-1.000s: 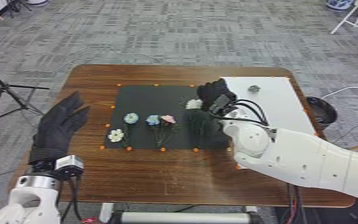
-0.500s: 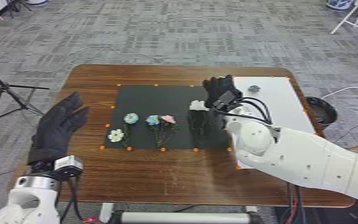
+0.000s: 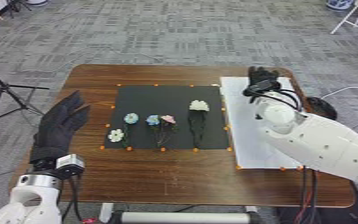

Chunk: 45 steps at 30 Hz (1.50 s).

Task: Arrange flowers

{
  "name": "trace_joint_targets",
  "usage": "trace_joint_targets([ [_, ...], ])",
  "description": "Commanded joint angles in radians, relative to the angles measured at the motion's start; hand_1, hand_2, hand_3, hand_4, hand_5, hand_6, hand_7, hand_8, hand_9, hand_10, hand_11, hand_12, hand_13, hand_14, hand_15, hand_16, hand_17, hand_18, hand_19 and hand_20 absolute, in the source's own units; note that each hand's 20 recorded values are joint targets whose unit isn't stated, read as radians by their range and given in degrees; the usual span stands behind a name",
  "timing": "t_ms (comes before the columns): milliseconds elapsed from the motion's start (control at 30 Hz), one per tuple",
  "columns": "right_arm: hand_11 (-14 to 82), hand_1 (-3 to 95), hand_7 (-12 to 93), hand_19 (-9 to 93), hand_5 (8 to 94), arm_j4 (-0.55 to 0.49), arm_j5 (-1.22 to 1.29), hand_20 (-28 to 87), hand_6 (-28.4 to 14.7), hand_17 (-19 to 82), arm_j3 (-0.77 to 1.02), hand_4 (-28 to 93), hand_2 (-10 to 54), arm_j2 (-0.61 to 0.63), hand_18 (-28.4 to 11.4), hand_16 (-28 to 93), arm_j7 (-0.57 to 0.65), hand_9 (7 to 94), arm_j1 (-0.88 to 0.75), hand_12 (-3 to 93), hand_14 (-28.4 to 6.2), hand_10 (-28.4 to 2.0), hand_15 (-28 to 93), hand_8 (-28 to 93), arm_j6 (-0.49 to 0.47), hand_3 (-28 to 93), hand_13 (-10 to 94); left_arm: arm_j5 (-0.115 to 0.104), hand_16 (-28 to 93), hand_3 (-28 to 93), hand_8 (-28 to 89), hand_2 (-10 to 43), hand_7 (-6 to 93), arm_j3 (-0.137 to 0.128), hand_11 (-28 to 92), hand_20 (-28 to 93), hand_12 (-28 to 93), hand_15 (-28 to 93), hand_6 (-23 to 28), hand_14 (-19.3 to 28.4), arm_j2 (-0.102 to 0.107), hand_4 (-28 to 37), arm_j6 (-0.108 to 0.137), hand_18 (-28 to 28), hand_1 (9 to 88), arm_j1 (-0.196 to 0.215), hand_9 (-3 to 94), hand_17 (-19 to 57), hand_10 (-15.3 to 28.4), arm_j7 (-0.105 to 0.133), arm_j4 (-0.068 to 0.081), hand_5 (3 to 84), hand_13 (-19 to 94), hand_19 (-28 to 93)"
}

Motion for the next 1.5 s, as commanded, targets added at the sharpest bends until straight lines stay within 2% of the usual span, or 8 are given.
trace_joint_targets([
  [33, 14.1, 34.7, 15, 82, 25.7, 0.024, 0.038, 53, -11.0, 22, -0.013, -26, -9.5, 0.070, -21.1, 17, -0.139, 33.4, 0.014, 18.2, -12.1, -17.4, 77, -7, -0.022, 91, 40, 0.002, 6, 68, -7, -0.3, 15.9, -0.002, 20, 13, 19, 27, 3.2, 14.4, -0.002, -26.6, -0.006, 19.9, 24.3, 0.001, 24.9, -9.6, 12.0, 0.004, -0.002, 32.6, 21, 38],
  [400, 21.1, 36.8, 22, 84, 31.3, 0.062, 0.041, 54, -7.2, 24, -0.061, -28, -9.5, 0.023, -20.1, 20, -0.215, 43.2, 0.038, 17.4, -9.1, -11.2, 76, -11, 0.036, 89, 47, 0.001, 6, 68, -7, -0.4, 16.0, 0.000, 20, 13, 19, 27, 3.2, 14.4, -0.001, -26.2, -0.011, 19.9, 24.1, -0.007, 25.0, -9.6, 11.9, 0.004, 0.001, 32.6, 21, 38],
  [533, 27.5, 41.0, 30, 84, 45.3, 0.045, 0.027, 53, -0.2, 26, -0.064, -28, -7.3, 0.042, -19.2, 28, -0.230, 57.8, 0.018, 18.2, -6.3, -8.3, 71, -15, 0.107, 84, 55, 0.003, 6, 68, -7, -0.3, 16.0, 0.001, 20, 13, 19, 27, 3.1, 14.4, -0.002, -25.6, -0.011, 19.9, 24.0, -0.007, 25.0, -9.6, 12.0, 0.004, 0.001, 32.7, 21, 38],
  [667, 18.3, 47.1, 46, 87, 60.3, 0.008, 0.003, 54, 2.5, 31, -0.085, -28, -7.6, 0.070, -18.3, 28, -0.239, 78.9, 0.009, 41.2, -5.4, -5.9, 72, -3, 0.200, 78, 65, 0.001, 6, 68, -7, -0.4, 16.0, -0.009, 20, 13, 19, 27, 3.2, 14.4, -0.005, -25.5, -0.003, 19.9, 24.1, 0.005, 25.0, -9.6, 11.9, 0.004, -0.004, 32.8, 21, 38],
  [733, 19.9, 48.6, 49, 89, 65.4, -0.050, 0.005, 54, 3.1, 33, -0.061, -28, -8.7, 0.105, -18.3, 30, -0.249, 83.4, -0.018, 46.0, -5.1, -5.3, 72, 0, 0.238, 80, 68, 0.001, 6, 68, -7, -0.4, 16.0, -0.004, 20, 13, 19, 27, 3.2, 14.4, -0.006, -25.5, -0.004, 19.9, 24.1, 0.000, 25.0, -9.5, 11.9, 0.004, -0.003, 32.8, 21, 38],
  [1000, 22.4, 47.6, 48, 91, 70.7, -0.365, -0.047, 54, 2.4, 35, 0.141, -27, -9.5, 0.229, -18.7, 30, -0.284, 86.2, -0.261, 49.3, -5.2, -5.6, 74, 1, 0.305, 84, 71, 0.003, 6, 68, -7, -0.3, 16.0, -0.006, 20, 13, 19, 27, 3.2, 14.3, -0.009, -25.6, -0.007, 19.9, 24.2, 0.009, 25.0, -9.5, 12.0, -0.002, -0.007, 33.0, 21, 38],
  [1167, 22.1, 47.8, 48, 91, 70.9, -0.419, -0.087, 54, 2.3, 35, 0.114, -27, -9.5, 0.219, -18.5, 31, -0.288, 86.2, -0.297, 49.5, -5.1, -5.5, 74, 0, 0.309, 84, 71, 0.002, 6, 68, -7, -0.3, 16.0, 0.006, 20, 13, 19, 27, 3.2, 14.4, -0.006, -25.5, -0.016, 19.9, 24.1, -0.008, 25.0, -9.5, 12.0, 0.000, -0.001, 33.0, 21, 38],
  [1500, 21.2, 47.7, 48, 91, 71.0, -0.406, -0.131, 54, 2.3, 35, 0.002, -27, -9.5, 0.153, -18.5, 32, -0.252, 86.2, -0.244, 49.3, -5.0, -5.5, 74, 0, 0.323, 84, 70, 0.004, 6, 68, -7, -0.3, 15.9, 0.016, 20, 13, 19, 27, 3.3, 14.3, -0.007, -25.6, -0.023, 19.9, 24.1, -0.017, 25.0, -9.5, 12.0, 0.001, 0.001, 32.9, 21, 38],
])
